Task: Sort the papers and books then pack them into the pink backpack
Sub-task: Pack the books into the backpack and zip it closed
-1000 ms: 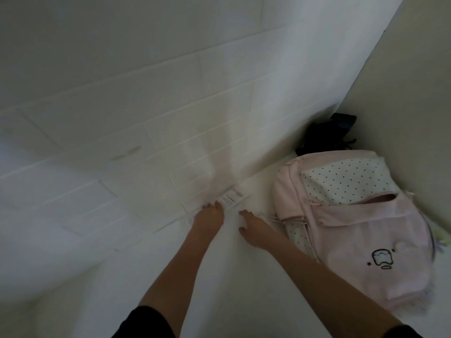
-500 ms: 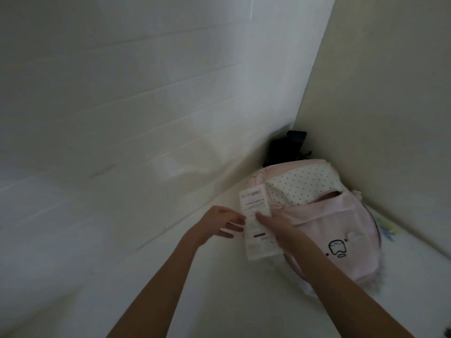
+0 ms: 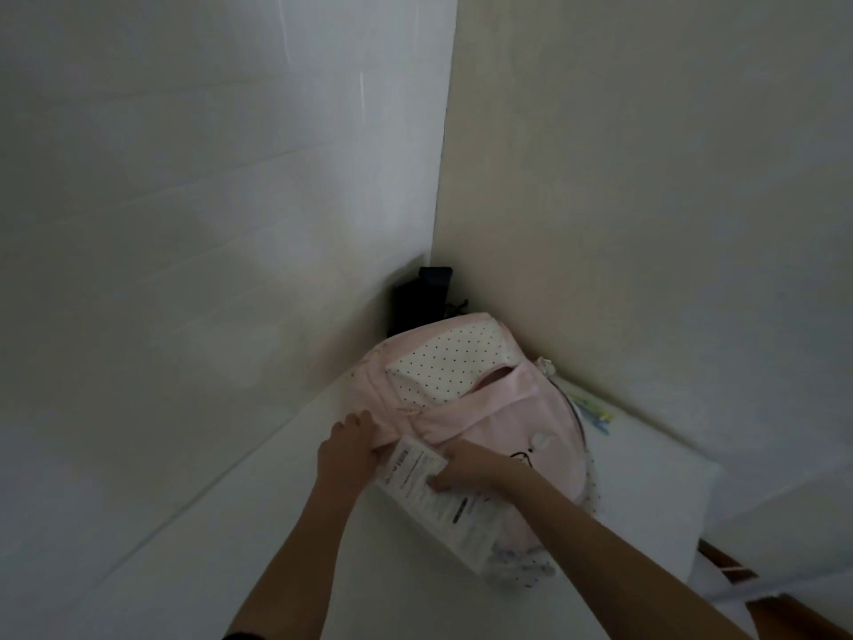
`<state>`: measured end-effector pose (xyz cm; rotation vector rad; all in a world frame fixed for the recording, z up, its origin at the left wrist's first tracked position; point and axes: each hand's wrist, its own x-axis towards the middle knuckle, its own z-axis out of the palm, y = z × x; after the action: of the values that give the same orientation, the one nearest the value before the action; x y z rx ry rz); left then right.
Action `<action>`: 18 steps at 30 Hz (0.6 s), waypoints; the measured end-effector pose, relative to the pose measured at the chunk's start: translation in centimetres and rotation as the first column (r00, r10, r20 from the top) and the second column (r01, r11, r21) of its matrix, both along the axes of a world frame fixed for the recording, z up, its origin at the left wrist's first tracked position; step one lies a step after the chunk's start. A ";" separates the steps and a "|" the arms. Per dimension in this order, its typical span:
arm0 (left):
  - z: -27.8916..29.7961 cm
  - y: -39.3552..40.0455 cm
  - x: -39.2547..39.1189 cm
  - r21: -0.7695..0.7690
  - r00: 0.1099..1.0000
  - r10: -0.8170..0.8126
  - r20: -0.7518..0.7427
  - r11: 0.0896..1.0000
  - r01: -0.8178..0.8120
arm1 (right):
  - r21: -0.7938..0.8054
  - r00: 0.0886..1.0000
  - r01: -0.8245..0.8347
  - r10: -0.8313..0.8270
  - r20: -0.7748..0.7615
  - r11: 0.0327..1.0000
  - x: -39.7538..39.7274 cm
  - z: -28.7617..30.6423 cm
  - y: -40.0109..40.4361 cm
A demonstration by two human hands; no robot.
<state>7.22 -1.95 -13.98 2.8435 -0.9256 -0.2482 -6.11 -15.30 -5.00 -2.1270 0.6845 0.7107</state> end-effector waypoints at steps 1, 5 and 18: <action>-0.2 0.3 0.2 0.014 1.000 0.024 0.003 1.000 -0.024 | 0.007 0.999 -0.032 0.032 -0.001 0.999 0.4 0.2 0.0; 0.0 1.2 0.2 0.027 0.994 0.104 -0.027 0.994 -0.104 | -0.012 0.995 -0.102 0.102 0.009 0.995 2.1 0.4 1.1; 0.0 3.2 -0.1 -0.307 0.714 0.316 -0.625 0.741 -0.597 | -0.162 0.919 -0.389 0.368 -0.142 0.907 3.5 2.3 0.1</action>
<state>7.09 1.26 -13.95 2.2177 -0.0830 -0.6060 -2.64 -15.20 -2.65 -2.4436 0.4047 1.0108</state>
